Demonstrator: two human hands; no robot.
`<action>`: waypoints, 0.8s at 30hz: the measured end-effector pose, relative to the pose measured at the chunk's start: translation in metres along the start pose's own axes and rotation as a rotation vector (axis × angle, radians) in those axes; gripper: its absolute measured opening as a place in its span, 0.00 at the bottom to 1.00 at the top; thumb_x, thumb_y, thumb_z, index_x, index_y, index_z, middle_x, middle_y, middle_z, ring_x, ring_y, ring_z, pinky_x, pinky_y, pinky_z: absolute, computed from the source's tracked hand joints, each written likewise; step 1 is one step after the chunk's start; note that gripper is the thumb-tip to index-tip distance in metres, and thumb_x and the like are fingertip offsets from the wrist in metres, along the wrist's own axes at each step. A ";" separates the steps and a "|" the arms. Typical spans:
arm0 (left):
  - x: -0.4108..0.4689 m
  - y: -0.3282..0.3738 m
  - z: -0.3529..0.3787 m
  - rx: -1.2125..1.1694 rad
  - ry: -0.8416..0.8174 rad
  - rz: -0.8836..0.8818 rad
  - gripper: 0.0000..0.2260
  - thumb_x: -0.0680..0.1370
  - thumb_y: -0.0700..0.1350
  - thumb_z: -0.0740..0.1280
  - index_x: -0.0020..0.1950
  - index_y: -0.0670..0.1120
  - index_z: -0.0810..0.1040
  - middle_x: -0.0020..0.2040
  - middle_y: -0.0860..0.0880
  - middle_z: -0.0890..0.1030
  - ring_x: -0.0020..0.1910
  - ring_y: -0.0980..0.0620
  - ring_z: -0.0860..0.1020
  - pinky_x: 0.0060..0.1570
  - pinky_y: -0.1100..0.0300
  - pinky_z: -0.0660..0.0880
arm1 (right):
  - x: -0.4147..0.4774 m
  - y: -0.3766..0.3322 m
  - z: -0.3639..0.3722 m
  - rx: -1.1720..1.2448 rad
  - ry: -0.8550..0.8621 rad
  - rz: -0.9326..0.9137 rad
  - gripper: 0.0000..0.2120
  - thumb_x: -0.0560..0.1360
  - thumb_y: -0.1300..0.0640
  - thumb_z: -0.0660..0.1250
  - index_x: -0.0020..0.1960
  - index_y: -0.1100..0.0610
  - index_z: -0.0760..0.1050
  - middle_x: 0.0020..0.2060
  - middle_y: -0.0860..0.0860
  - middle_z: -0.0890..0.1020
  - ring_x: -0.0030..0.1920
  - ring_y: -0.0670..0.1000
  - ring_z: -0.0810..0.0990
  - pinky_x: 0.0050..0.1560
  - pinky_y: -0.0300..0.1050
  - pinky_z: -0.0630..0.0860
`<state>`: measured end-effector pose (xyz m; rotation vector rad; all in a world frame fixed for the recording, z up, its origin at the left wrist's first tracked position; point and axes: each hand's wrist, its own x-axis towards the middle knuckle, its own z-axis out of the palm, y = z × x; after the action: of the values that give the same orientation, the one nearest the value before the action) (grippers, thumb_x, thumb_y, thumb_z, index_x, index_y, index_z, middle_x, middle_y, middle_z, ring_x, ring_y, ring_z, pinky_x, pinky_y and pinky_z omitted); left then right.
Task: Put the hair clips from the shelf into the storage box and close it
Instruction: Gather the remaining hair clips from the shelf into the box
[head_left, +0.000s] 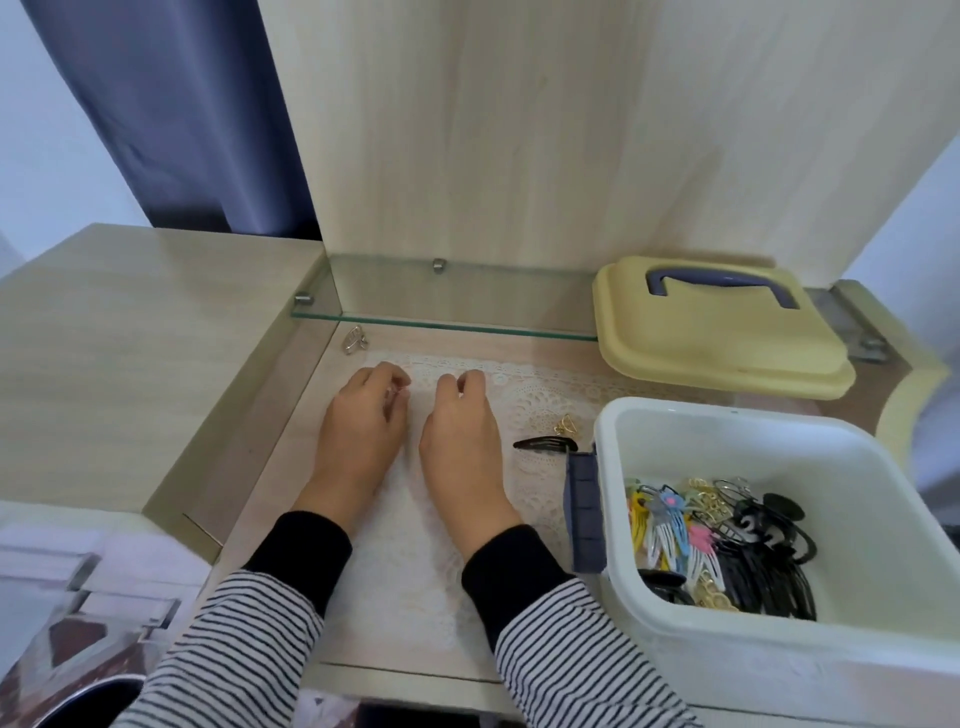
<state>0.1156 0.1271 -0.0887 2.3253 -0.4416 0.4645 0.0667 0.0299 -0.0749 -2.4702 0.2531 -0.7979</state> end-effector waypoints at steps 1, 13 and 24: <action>-0.002 0.004 -0.003 -0.036 0.004 -0.031 0.03 0.78 0.41 0.65 0.50 0.47 0.76 0.48 0.51 0.79 0.45 0.53 0.77 0.45 0.59 0.75 | -0.001 -0.005 -0.006 0.014 -0.012 -0.012 0.13 0.62 0.76 0.67 0.43 0.64 0.74 0.41 0.60 0.74 0.29 0.53 0.69 0.26 0.41 0.68; -0.013 0.062 -0.035 -0.278 0.069 -0.052 0.04 0.77 0.42 0.67 0.49 0.50 0.77 0.49 0.53 0.80 0.48 0.63 0.77 0.51 0.64 0.75 | -0.005 -0.033 -0.099 0.065 0.130 -0.140 0.14 0.59 0.75 0.72 0.41 0.64 0.75 0.38 0.59 0.76 0.26 0.52 0.73 0.27 0.36 0.64; -0.021 0.180 -0.041 -0.449 0.009 0.052 0.03 0.76 0.47 0.70 0.46 0.53 0.77 0.47 0.57 0.82 0.45 0.62 0.80 0.48 0.72 0.72 | 0.012 0.048 -0.205 -0.003 0.145 -0.206 0.06 0.70 0.71 0.65 0.45 0.64 0.76 0.44 0.57 0.75 0.35 0.53 0.74 0.36 0.42 0.71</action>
<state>0.0100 0.0365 0.0343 1.8816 -0.5422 0.3573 -0.0453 -0.1016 0.0463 -2.4715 0.0519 -1.0654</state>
